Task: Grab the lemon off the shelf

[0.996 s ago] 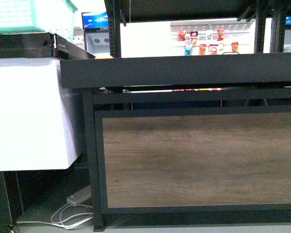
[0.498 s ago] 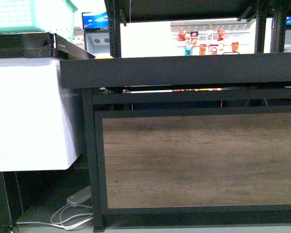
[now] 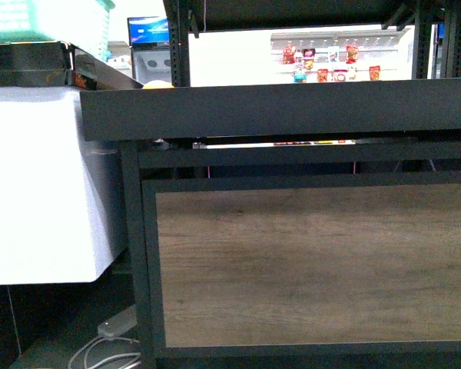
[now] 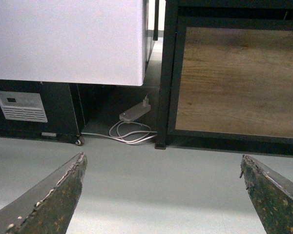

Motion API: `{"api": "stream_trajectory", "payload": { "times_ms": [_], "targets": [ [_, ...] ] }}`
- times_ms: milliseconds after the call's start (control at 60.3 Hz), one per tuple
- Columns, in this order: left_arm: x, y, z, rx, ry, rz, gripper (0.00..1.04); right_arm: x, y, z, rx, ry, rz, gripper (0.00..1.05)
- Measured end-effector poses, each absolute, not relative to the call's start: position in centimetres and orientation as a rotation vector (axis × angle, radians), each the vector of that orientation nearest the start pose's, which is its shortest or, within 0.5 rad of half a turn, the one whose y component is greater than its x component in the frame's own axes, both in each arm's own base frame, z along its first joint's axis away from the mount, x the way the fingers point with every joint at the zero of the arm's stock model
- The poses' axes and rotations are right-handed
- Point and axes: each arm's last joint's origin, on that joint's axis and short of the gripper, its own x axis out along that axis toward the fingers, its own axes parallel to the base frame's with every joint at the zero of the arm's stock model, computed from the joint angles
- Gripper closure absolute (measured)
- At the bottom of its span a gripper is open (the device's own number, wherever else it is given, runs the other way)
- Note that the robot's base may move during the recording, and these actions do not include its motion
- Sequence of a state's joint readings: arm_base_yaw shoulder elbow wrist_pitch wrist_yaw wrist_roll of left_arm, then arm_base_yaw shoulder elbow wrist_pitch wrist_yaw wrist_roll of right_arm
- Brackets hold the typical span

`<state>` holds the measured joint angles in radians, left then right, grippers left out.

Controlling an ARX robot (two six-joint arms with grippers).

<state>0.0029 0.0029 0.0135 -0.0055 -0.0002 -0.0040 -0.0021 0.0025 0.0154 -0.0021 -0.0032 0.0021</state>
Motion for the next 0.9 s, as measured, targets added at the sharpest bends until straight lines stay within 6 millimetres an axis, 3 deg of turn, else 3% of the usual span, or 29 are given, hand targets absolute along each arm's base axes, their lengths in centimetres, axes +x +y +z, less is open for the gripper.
{"api": "stream_trajectory", "payload": {
  "times_ms": [896],
  "targets": [
    [9.70, 0.03, 16.75, -0.004, -0.006, 0.003, 0.08, 9.69, -0.01, 16.84, 0.002, -0.011, 0.001, 0.07]
  ]
}}
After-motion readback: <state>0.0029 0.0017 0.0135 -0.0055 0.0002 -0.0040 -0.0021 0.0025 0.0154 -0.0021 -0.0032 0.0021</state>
